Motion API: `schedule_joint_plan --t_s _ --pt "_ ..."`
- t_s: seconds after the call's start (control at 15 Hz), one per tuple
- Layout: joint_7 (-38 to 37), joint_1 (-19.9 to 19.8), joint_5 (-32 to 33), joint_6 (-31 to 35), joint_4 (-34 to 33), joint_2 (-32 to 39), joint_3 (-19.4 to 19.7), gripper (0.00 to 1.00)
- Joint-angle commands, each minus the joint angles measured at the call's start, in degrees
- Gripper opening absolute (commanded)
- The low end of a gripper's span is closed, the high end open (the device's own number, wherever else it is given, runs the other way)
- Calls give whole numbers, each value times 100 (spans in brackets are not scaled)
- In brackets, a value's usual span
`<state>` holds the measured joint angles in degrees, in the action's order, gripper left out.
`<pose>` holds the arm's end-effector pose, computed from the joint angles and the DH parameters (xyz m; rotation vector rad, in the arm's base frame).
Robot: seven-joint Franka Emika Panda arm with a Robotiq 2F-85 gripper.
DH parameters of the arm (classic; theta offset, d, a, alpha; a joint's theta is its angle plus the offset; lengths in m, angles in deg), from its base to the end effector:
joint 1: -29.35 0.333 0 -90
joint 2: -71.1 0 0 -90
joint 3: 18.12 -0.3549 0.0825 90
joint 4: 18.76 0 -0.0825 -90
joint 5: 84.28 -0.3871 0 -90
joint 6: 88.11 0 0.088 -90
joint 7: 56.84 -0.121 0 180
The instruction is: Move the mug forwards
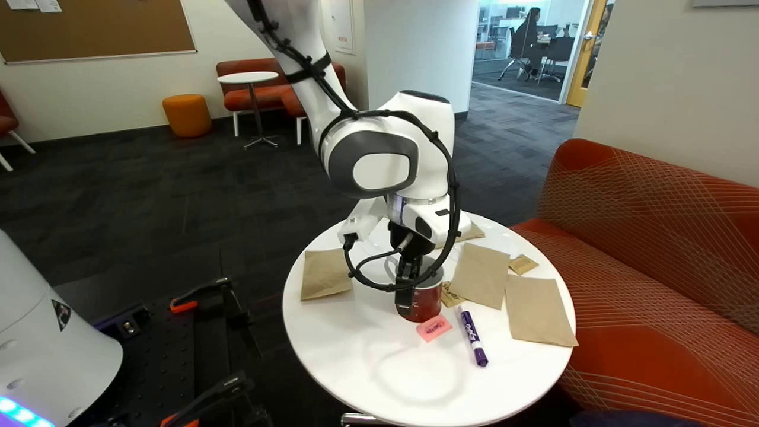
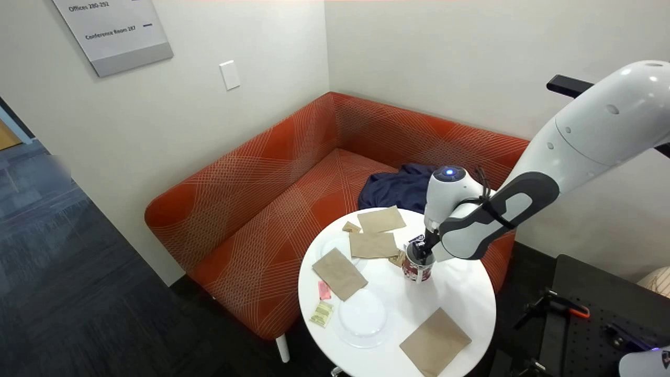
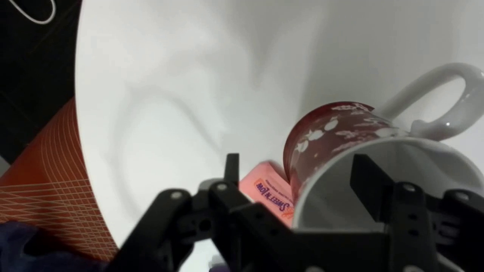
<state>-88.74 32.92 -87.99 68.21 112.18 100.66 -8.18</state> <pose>0.5302 -0.0659 0.1409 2.8759 -1.0640 -0.0735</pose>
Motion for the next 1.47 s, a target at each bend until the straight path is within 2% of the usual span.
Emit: schedule_joint_plan --t_s 0.0,0.4,0.73,1.4 --pt "-41 106 -69 -169 -112 64 108 46" --pt "-33 113 -54 -181 -109 60 134 1" --pt "-48 190 8 -210 -16 -58 166 2" --pt "-133 399 88 -258 663 -510 263 2"
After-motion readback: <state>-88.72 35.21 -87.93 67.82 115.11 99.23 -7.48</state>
